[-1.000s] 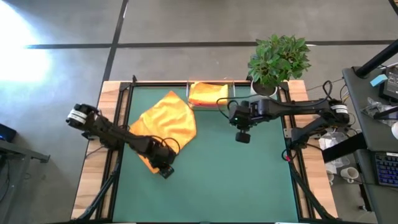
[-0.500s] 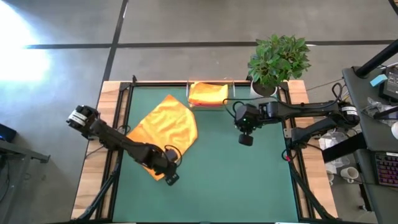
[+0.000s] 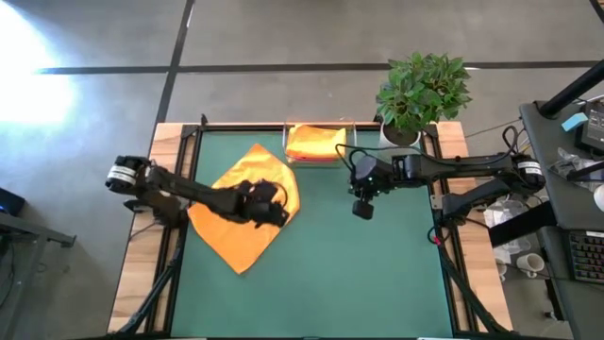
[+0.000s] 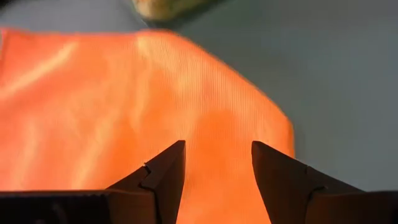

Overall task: Fold microfiber towels
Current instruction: Fold the orange towel

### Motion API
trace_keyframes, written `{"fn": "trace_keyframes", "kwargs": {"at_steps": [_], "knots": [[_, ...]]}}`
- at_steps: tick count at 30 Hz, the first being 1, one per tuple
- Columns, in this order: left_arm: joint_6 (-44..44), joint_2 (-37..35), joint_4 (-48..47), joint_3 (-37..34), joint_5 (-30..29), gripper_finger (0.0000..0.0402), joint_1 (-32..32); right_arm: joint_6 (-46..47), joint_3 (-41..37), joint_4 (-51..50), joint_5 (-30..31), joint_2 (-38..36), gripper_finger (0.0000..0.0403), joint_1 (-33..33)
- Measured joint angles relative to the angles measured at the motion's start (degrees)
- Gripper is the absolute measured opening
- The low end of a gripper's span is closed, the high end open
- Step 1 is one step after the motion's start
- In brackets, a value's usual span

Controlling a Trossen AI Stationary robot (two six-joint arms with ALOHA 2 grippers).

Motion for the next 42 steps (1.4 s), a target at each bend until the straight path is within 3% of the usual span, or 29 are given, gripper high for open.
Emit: {"fn": "trace_keyframes", "kwargs": {"at_steps": [8, 20, 23, 34, 42], "knots": [[8.57, 4.79, 10.77, -0.46, 1.93, 0.0169, 5.93, 0.95, 0.0, 0.79, 0.02, 0.0, 0.0011, 0.0], [4.31, 13.6, 11.29, 0.12, 10.88, 0.0169, 5.12, 2.22, 0.0, 0.56, 0.07, 0.0, 0.0011, 0.0], [4.75, 14.13, 11.2, 0.16, 11.73, 0.0169, 3.24, 2.12, 0.0, 0.56, 0.07, 0.0, 0.0011, 0.0], [4.66, 13.78, 10.04, 0.69, 25.66, 0.0169, -9.35, -0.33, 0.0, 0.58, 0.07, 0.02, 0.0011, 0.0], [7.42, 13.89, 9.9, 2.88, 29.32, 0.0169, -19.11, -1.52, 0.0, 0.78, 0.07, 0.02, 0.0011, 0.0]]}}
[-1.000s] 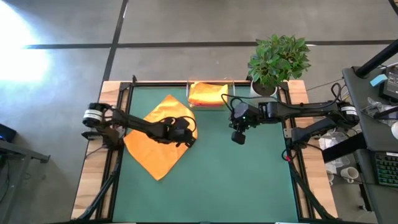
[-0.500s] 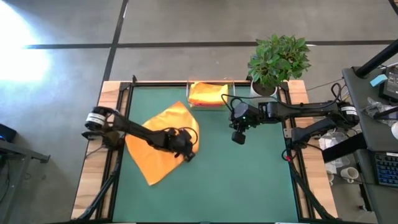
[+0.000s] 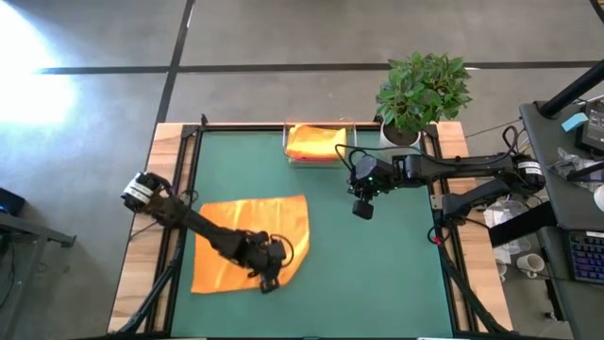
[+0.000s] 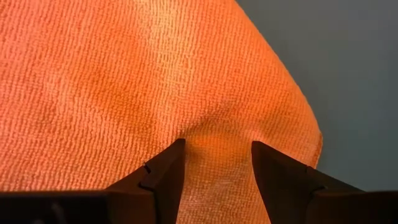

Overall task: Fold microfiber towels
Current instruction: Fold the orange towel

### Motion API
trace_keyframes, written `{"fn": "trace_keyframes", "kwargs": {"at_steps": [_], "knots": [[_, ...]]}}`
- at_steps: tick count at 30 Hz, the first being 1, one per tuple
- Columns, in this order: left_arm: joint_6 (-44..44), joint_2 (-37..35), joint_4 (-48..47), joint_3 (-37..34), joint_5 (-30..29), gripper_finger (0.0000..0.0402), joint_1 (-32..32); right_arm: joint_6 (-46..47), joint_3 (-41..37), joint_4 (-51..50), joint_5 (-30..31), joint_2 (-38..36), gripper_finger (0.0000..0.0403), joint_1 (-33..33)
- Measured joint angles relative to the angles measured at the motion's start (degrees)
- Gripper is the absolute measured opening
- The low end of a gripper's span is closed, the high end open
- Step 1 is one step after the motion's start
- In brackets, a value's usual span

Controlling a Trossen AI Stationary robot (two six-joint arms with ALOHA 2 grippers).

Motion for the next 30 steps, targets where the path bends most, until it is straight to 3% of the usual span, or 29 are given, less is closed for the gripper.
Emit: {"fn": "trace_keyframes", "kwargs": {"at_steps": [6, 14, 19, 30], "knots": [[-0.21, -0.67, -1.79, 2.82, 1.94, 0.0169, -3.16, 0.27, -0.02, -0.01, -0.15, 0.0, 0.0011, 0.0], [-0.34, -4.43, -19.74, 9.77, 0.53, 0.0169, -3.43, 0.79, -0.02, -0.13, -4.07, 0.0, 0.0011, 1.99], [-2.32, -6.46, -25.97, 12.53, 0.28, 0.0169, -4.92, 0.76, -0.05, -0.25, -4.07, 0.0, 0.0011, 5.31], [-15.95, -7.65, -27.55, 12.76, 2.04, 0.0169, -17.93, 2.12, -3.12, -0.07, -4.15, 0.0, 0.0011, 11.74]]}}
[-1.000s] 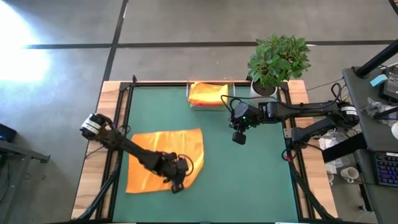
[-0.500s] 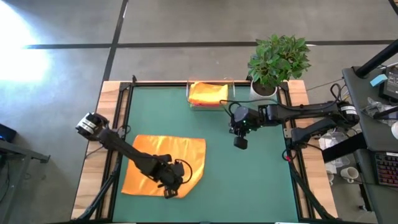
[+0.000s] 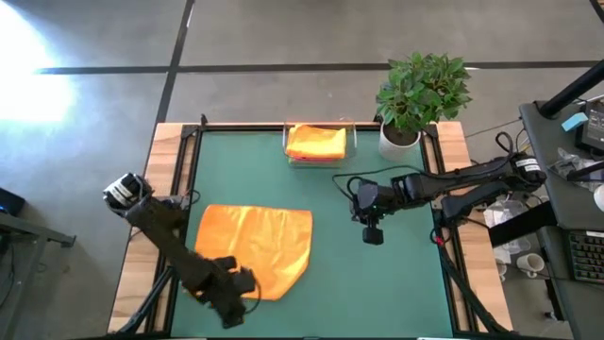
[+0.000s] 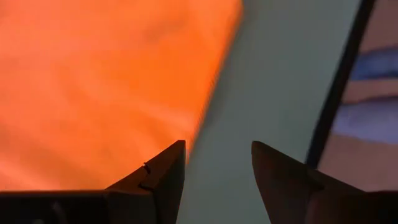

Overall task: Fold microfiber towels
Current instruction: Fold the orange towel

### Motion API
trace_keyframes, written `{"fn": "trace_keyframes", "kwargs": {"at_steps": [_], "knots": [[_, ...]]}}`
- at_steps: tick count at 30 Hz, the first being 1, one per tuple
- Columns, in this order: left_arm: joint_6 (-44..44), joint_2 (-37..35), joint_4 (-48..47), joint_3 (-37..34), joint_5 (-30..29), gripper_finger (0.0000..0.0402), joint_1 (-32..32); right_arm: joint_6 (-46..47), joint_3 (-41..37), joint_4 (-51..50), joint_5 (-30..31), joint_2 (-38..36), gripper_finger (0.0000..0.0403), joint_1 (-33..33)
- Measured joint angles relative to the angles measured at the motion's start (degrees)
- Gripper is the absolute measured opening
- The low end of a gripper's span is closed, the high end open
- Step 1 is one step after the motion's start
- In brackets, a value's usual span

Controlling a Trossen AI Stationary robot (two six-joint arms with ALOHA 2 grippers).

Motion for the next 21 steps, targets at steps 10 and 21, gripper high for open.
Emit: {"fn": "trace_keyframes", "kwargs": {"at_steps": [10, 21], "knots": [[-5.53, 0.0, -6.12, -0.06, 1.3, 0.0169, -12.62, 5.67, -0.31, 2.39, 0.19, 0.04, 0.0011, 1.66], [-11.39, 2.65, -15.3, -0.96, 1.26, 0.0169, -22.09, 9.92, -0.31, 11.1, 0.22, 0.04, 0.0011, 1.66]]}}
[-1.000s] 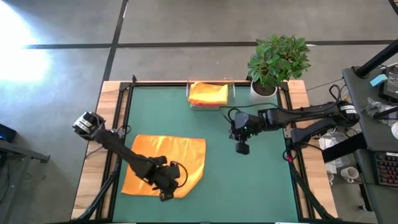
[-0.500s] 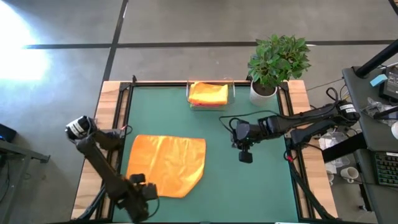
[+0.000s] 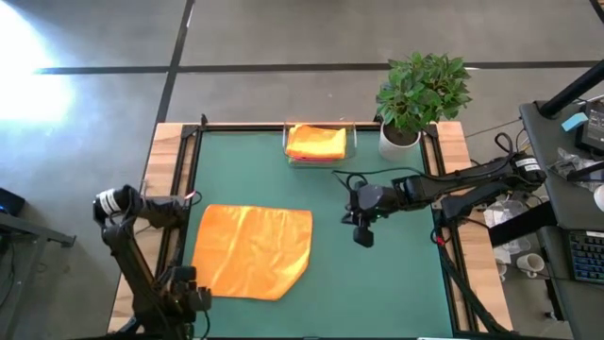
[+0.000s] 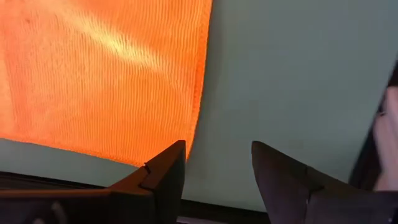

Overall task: Fold microfiber towels
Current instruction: Fold the orange towel

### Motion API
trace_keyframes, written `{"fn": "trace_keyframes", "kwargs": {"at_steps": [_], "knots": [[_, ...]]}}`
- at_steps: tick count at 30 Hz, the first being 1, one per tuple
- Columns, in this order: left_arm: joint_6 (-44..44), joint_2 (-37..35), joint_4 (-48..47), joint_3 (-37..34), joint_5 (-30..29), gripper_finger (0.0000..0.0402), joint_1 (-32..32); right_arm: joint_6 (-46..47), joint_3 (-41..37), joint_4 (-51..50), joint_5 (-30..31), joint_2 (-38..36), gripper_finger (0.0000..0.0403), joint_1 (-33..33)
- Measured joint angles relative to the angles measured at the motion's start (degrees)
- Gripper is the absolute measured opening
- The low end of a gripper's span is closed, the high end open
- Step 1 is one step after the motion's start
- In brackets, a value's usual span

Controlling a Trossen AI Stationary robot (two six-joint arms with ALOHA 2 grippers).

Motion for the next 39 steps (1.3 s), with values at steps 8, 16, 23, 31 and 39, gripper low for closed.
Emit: {"fn": "trace_keyframes", "kwargs": {"at_steps": [8, 16, 23, 31, 39], "knots": [[0.0, 2.3, 0.14, -3.4, -0.13, 0.0169, -1.39, 5.28, 0.0, 2.45, 0.44, 0.0, 0.0011, 0.69], [0.01, 1.98, 2.38, -8.66, 0.38, 0.0169, -1.39, 8.65, 0.0, 3.22, 0.86, 0.0, 0.0011, 3.35], [1.92, 1.61, 4.77, -8.4, 1.66, 0.0169, -1.49, 9.82, 0.0, 3.57, 4.77, 0.0, 0.0011, 5.92], [1.59, 1.86, 7.04, -12.43, 1.83, 0.0165, -1.35, 12.39, 0.0, 5.35, 6.59, 0.0, 0.0011, 6.41], [1.57, 1.92, 6.5, -13.63, 1.61, 0.0087, -1.33, 13.98, 0.0, 7.13, 6.56, 0.0, 0.0011, 10.97]]}}
